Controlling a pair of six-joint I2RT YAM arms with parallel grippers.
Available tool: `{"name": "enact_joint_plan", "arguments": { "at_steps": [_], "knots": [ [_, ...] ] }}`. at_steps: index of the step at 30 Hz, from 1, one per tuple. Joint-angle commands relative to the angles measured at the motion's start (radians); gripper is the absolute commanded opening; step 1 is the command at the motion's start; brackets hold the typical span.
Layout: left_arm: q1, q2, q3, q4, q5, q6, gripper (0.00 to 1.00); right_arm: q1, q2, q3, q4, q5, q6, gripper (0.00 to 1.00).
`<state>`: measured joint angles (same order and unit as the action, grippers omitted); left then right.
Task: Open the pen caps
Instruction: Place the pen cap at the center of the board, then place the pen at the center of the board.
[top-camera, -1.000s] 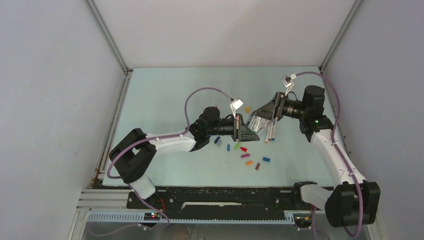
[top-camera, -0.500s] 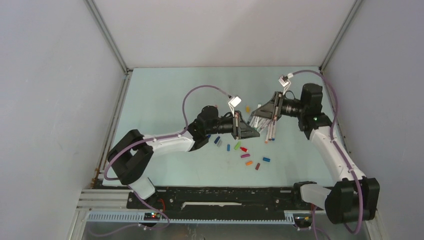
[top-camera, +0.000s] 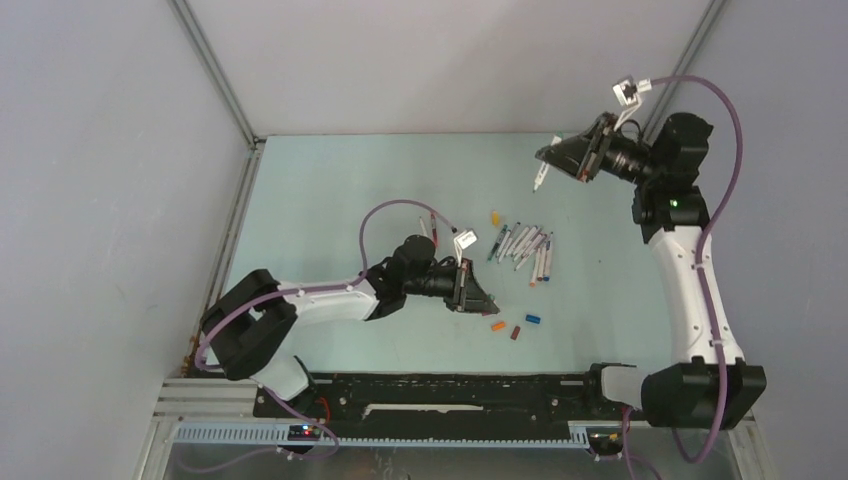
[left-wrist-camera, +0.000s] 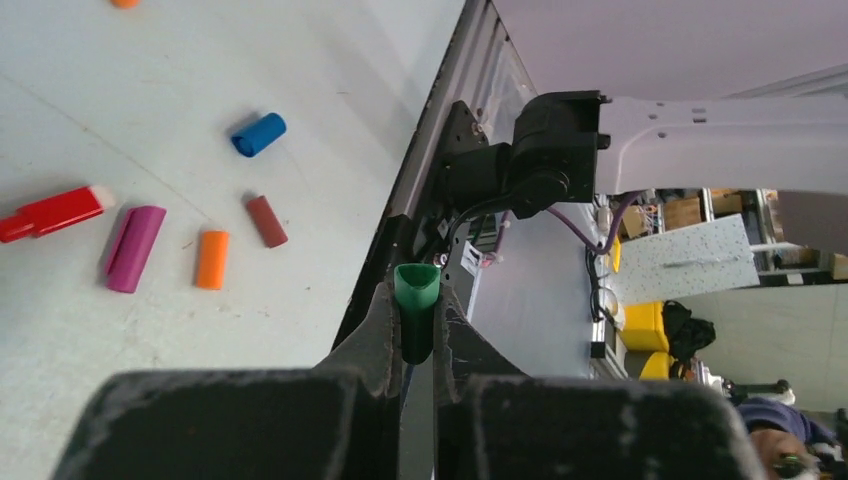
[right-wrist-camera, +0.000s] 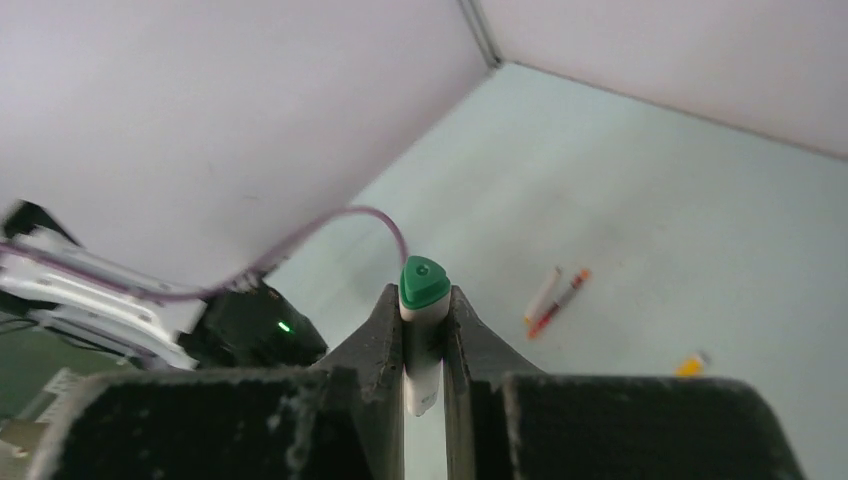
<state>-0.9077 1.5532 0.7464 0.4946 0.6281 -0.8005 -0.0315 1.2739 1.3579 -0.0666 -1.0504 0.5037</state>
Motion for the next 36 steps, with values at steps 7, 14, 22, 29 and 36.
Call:
{"name": "enact_joint_plan", "arguments": {
  "at_steps": [7, 14, 22, 29, 36],
  "knots": [
    [0.002, -0.248, -0.028, -0.230, -0.222, 0.229, 0.01, -0.150, -0.110, -0.491, -0.372, 0.286, -0.359, 0.00],
    [-0.019, -0.287, -0.033, -0.257, -0.296, 0.253, 0.02, -0.214, -0.023, -0.559, -0.317, 0.488, -0.361, 0.04],
    [-0.115, -0.221, 0.029, -0.275, -0.330, 0.291, 0.04, -0.263, 0.212, -0.499, -0.322, 0.477, -0.367, 0.12],
    [-0.194, -0.108, 0.140, -0.308, -0.336, 0.318, 0.05, -0.278, 0.316, -0.461, -0.341, 0.432, -0.369, 0.22],
    [-0.251, 0.029, 0.256, -0.356, -0.311, 0.316, 0.07, -0.286, 0.334, -0.447, -0.360, 0.389, -0.380, 0.33]
  ]
}}
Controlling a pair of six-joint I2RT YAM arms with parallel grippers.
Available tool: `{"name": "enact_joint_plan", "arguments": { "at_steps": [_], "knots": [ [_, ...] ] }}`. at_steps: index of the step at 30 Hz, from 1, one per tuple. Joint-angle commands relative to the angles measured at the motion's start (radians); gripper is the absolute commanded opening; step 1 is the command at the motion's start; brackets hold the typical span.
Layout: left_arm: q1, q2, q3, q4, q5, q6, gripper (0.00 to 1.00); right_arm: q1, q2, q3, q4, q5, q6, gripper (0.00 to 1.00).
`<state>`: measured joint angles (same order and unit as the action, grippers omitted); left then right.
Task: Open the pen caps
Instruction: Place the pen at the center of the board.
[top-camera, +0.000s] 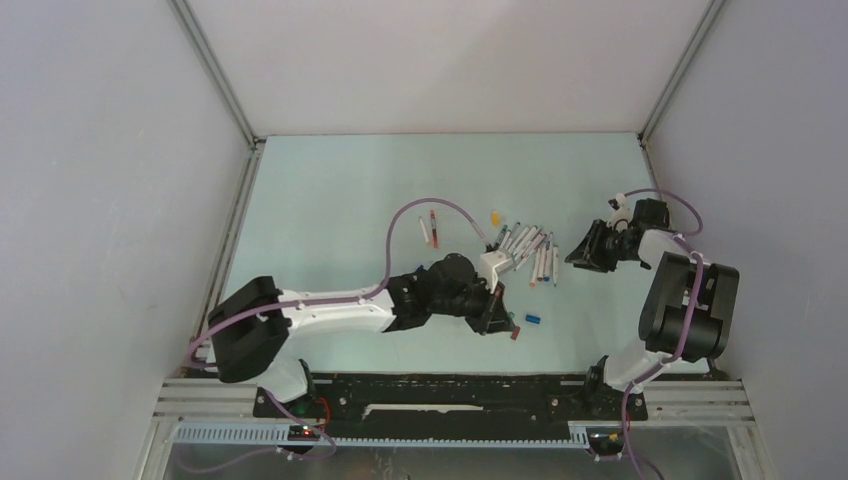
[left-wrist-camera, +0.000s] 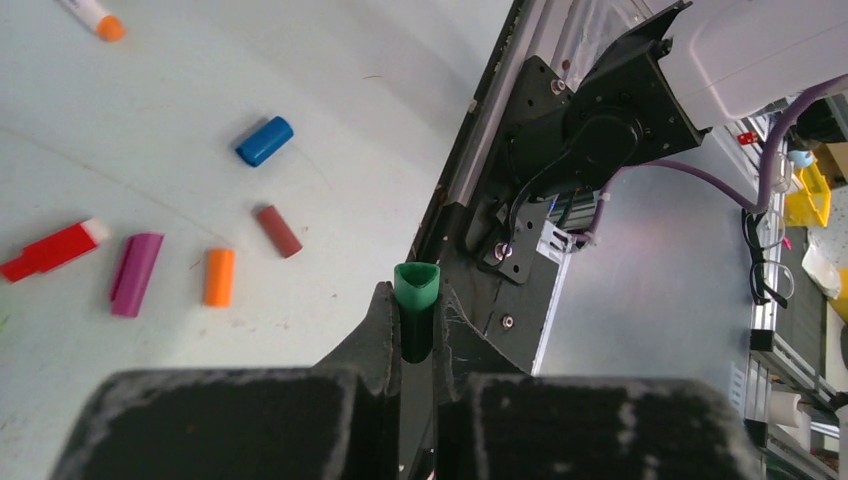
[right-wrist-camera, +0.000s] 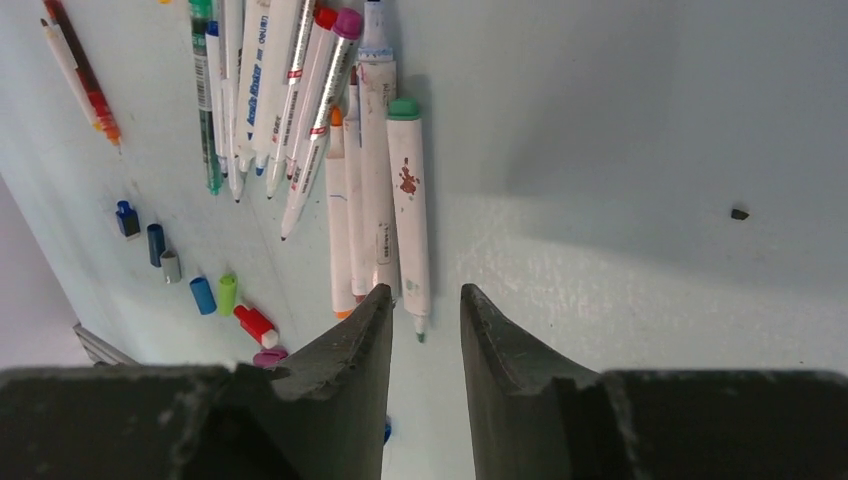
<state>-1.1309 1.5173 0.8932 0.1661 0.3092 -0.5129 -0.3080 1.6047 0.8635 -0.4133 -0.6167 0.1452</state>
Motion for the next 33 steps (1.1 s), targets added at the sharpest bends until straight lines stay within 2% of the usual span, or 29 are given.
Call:
{"name": "enact_joint_plan", "arguments": {
  "at_steps": [1, 5, 11, 18, 26, 31, 33],
  "knots": [
    [-0.034, 0.084, 0.129, -0.045, 0.009, 0.028, 0.07, -0.013, -0.004, 0.050, -0.019, -0.051, -0.026, 0.34],
    [-0.068, 0.167, 0.225, -0.129, 0.001, 0.053, 0.08, -0.035, -0.075, 0.055, -0.044, -0.084, -0.061, 0.34],
    [-0.136, 0.341, 0.413, -0.302, -0.054, 0.129, 0.11, -0.115, -0.218, 0.072, -0.152, -0.302, -0.248, 0.36],
    [-0.144, 0.535, 0.614, -0.400, -0.114, 0.106, 0.14, -0.268, -0.260, 0.058, -0.161, -0.419, -0.247, 0.36],
    [-0.144, 0.670, 0.788, -0.554, -0.216, 0.095, 0.27, -0.281, -0.269, 0.058, -0.166, -0.448, -0.242, 0.37],
    [-0.145, 0.698, 0.827, -0.615, -0.242, 0.081, 0.39, -0.281, -0.274, 0.058, -0.163, -0.455, -0.235, 0.37],
    [-0.145, 0.700, 0.834, -0.623, -0.245, 0.082, 0.40, -0.281, -0.275, 0.058, -0.163, -0.457, -0.235, 0.37]
  ]
}}
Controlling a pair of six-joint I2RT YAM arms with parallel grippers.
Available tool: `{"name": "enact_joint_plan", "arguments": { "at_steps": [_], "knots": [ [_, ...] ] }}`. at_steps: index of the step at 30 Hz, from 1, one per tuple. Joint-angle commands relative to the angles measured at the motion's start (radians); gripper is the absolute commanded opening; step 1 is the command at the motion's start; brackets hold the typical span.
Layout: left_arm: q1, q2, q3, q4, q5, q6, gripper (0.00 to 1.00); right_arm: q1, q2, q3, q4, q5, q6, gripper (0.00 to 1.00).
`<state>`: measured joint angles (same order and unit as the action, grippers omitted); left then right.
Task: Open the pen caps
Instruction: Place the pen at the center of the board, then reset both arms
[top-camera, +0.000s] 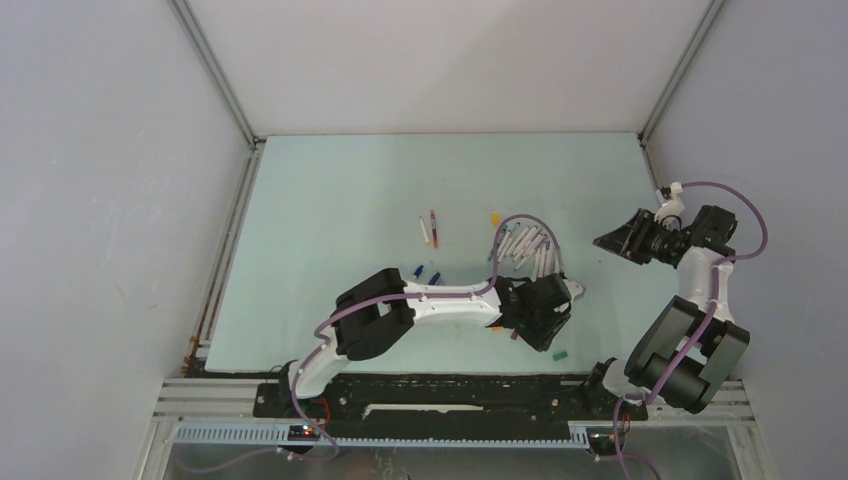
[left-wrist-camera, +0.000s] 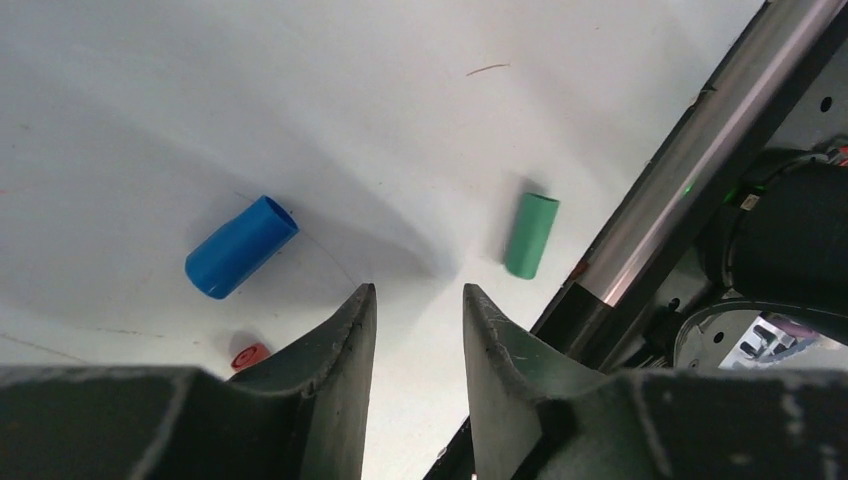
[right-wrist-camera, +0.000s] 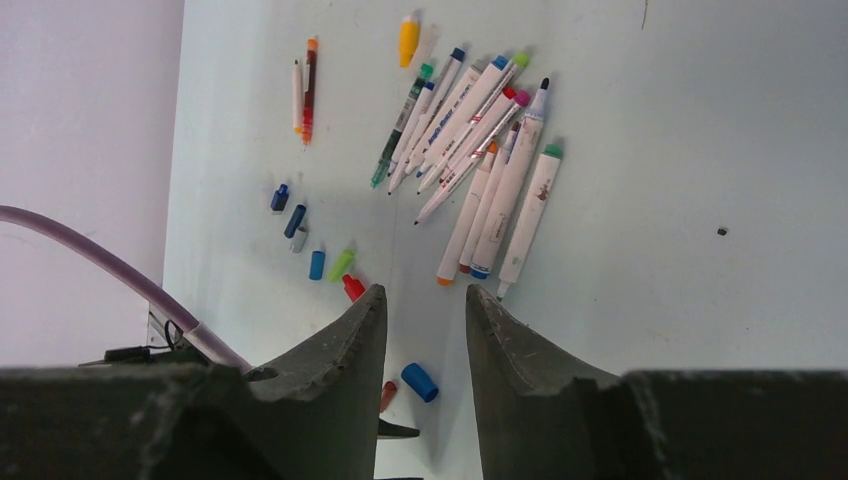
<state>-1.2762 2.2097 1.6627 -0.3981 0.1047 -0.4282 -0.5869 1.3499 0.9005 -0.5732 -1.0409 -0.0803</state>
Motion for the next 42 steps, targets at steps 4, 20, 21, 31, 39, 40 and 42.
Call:
{"name": "enact_joint_plan", "arguments": {
  "at_steps": [4, 20, 21, 31, 39, 40, 42],
  "knots": [
    [0.001, -0.020, 0.058, -0.048, -0.058, -0.001, 0.40, -0.003, -0.025, 0.021, -0.006, -0.030, -0.015, 0.38],
    [0.001, -0.464, -0.289, 0.222, -0.220, 0.043, 0.42, -0.008, -0.028, 0.021, -0.027, -0.034, -0.047, 0.38],
    [0.001, -0.477, -0.299, 0.228, -0.228, 0.045, 0.42, -0.008, -0.028, 0.021, -0.028, -0.034, -0.050, 0.38],
    [0.001, -0.734, -0.526, 0.324, -0.393, 0.098, 0.42, -0.008, -0.049, 0.021, -0.053, -0.046, -0.102, 0.38],
    [0.008, -1.071, -0.740, 0.340, -0.702, 0.200, 0.99, -0.002, -0.102, 0.021, -0.157, -0.122, -0.306, 0.39],
    [0.018, -1.108, -0.761, 0.344, -0.737, 0.219, 0.99, 0.000, -0.107, 0.022, -0.179, -0.134, -0.346, 0.39],
    [0.065, -1.181, -0.796, 0.338, -0.717, 0.253, 1.00, 0.006, -0.113, 0.021, -0.219, -0.143, -0.417, 0.39]
  ]
}}
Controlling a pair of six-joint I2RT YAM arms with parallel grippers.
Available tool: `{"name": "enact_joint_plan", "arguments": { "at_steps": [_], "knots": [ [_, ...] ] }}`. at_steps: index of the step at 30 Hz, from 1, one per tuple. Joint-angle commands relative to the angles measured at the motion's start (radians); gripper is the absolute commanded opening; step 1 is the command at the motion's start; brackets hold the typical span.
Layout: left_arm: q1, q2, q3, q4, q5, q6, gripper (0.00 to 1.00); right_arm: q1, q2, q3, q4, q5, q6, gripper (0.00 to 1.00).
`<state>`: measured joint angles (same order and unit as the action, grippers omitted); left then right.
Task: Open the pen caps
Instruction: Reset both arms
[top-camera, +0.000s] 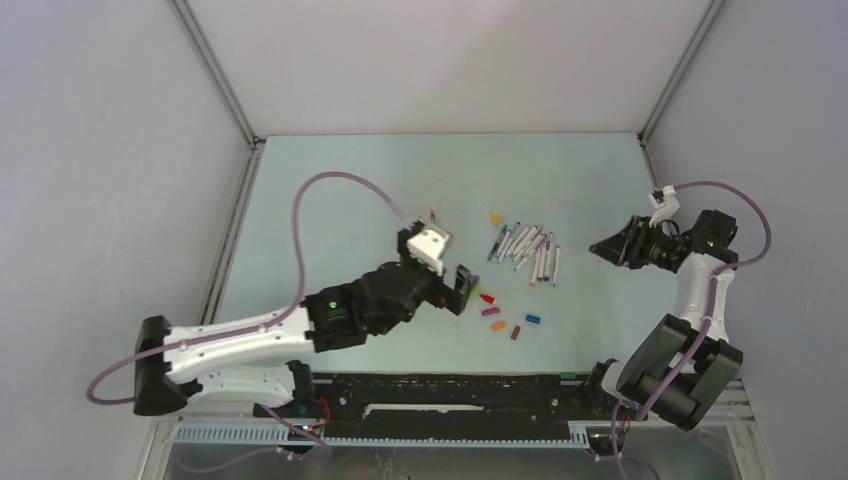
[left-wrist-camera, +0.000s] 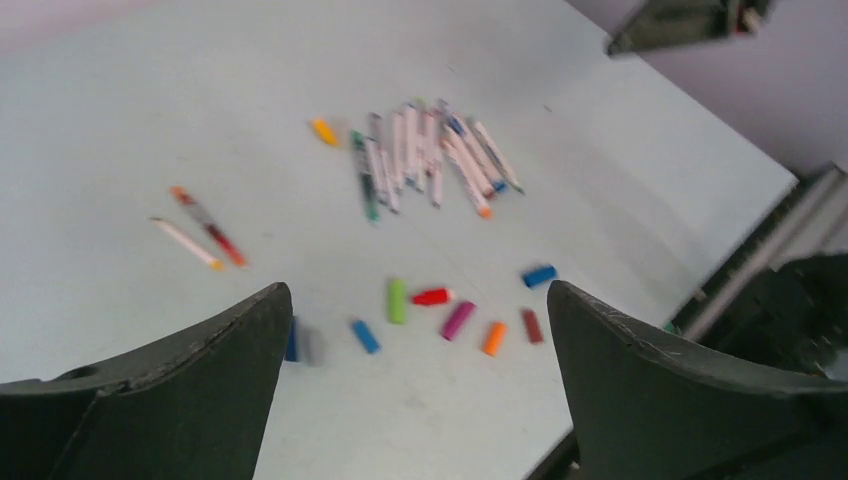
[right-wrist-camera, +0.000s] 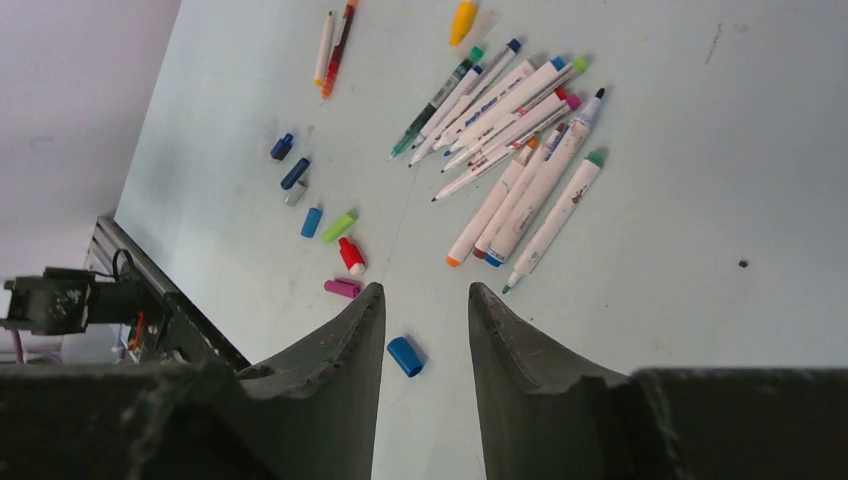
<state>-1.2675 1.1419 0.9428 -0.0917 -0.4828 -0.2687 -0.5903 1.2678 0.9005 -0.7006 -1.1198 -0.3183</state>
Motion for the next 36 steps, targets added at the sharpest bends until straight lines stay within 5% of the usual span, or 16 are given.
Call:
{"name": "enact_joint_plan", "arguments": {
  "at_steps": [1, 6, 12, 18, 25, 29, 36],
  "knots": [
    [0.102, -0.145, -0.090, 0.025, -0.069, 0.104, 1.00, 0.014, -0.032, 0.021, -0.118, -0.064, -0.210, 0.39],
    [0.354, -0.238, -0.136, 0.019, 0.125, 0.136, 1.00, 0.033, -0.014, 0.021, -0.220, -0.057, -0.395, 0.39],
    [0.572, -0.121, -0.029, -0.024, 0.237, 0.185, 1.00, 0.037, -0.031, 0.021, -0.275, 0.049, -0.499, 0.40],
    [0.634, -0.030, 0.004, 0.008, 0.285, 0.214, 1.00, 0.038, -0.052, 0.021, -0.358, 0.088, -0.610, 0.41],
    [0.658, -0.052, -0.059, 0.048, 0.366, 0.176, 1.00, 0.084, -0.032, 0.021, -0.525, 0.087, -0.936, 0.42],
    [0.675, -0.050, -0.063, 0.031, 0.398, 0.093, 1.00, 0.154, -0.028, 0.021, -0.499, 0.115, -0.899, 0.42],
    [0.792, -0.094, -0.031, -0.127, 0.437, -0.033, 0.98, 0.224, -0.170, 0.021, -0.144, 0.334, -0.447, 0.46]
  ]
}}
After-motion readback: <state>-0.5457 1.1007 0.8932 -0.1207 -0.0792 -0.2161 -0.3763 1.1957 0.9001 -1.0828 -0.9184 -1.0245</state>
